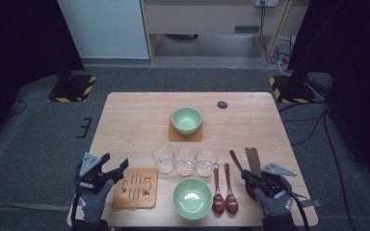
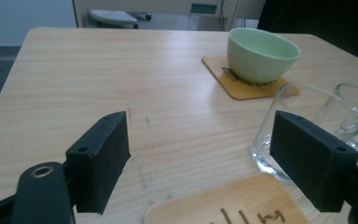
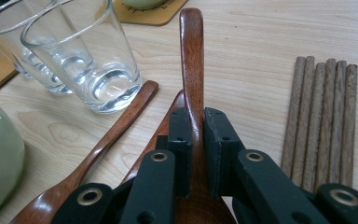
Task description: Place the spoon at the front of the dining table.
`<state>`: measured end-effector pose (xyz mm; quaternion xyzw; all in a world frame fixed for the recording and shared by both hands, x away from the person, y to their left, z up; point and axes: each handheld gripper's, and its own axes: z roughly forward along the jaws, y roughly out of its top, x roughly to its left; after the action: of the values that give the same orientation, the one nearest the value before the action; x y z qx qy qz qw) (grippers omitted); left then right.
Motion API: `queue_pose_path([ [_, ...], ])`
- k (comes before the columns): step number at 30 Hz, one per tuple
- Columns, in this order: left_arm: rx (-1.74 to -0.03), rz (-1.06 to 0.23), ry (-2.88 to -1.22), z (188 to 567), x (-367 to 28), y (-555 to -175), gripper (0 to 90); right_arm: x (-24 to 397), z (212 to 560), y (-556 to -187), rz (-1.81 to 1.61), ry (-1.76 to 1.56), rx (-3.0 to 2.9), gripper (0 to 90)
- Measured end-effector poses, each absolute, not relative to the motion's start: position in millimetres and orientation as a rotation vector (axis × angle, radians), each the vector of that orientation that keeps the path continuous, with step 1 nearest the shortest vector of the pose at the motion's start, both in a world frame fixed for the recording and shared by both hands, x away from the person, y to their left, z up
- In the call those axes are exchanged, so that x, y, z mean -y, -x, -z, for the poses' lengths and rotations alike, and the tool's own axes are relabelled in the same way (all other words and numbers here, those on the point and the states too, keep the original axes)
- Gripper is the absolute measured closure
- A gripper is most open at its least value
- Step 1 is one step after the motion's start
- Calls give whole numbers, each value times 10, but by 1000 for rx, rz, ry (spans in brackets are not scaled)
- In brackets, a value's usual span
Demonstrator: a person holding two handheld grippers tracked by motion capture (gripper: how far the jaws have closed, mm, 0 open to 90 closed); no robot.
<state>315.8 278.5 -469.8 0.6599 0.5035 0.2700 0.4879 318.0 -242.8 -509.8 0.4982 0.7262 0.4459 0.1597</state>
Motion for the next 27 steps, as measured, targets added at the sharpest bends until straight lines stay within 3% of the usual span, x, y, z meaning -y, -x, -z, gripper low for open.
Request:
queue_pose_path([
  [12,-1049,-671,-1633,4281,-2322,-3223,190,2425,5052,-3241,-1328,-1403,-2065,818],
  [27,-942,-627,-1674,4133,-1816,-3384,200,2388,4876,-3279,-1402,-1356,-2035,818],
])
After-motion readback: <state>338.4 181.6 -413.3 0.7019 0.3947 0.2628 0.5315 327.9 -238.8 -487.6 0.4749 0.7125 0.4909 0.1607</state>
